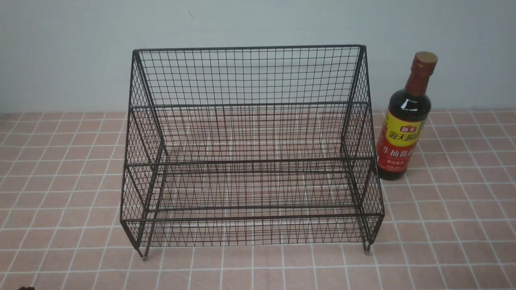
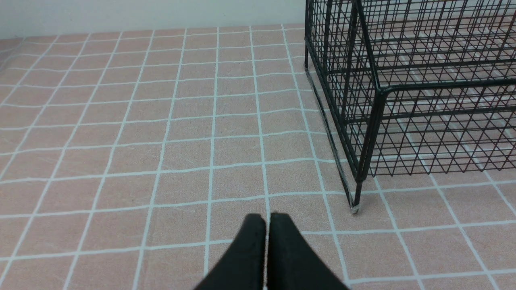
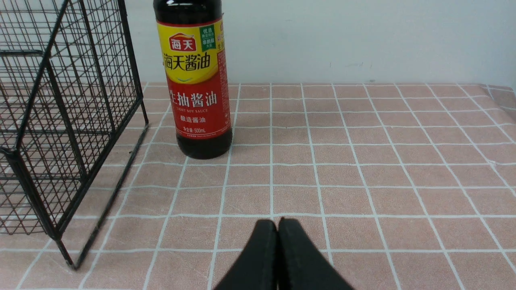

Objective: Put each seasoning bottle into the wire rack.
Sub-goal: Use the right arm to grab the condiment bottle closest to it

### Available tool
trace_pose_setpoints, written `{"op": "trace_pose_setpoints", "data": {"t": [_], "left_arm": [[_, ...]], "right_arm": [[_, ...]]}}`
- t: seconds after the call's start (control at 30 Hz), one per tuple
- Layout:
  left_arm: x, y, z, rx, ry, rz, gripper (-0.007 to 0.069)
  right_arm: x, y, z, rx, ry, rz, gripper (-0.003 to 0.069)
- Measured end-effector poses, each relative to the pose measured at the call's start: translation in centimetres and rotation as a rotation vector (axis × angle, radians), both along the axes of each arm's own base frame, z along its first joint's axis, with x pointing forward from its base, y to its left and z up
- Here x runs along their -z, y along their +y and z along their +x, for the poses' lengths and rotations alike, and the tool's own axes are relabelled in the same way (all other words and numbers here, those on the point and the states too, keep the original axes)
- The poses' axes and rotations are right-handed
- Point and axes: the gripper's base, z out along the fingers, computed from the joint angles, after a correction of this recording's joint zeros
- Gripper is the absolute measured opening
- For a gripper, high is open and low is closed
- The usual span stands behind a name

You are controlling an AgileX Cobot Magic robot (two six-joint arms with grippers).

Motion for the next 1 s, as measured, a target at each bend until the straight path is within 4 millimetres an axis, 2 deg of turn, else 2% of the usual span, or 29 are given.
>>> {"op": "trace_pose_setpoints", "data": {"t": [0.77, 0.9, 1.0], "left_arm": [[0.0, 0.0, 0.0, 0.0, 0.0, 0.0, -0.0007], [0.0, 0.0, 0.0, 0.0, 0.0, 0.0, -0.0007], [0.0, 0.0, 0.0, 0.0, 0.0, 0.0, -0.0007]], "right_arm": [[0.0, 0.0, 0.0, 0.0, 0.0, -0.001, -0.0012], [0.0, -0.16, 0.01, -0.001, -0.002, -0.09, -0.0012], [-0.11, -0.15, 0.06, 0.0, -0.023, -0.089, -0.0012]]}}
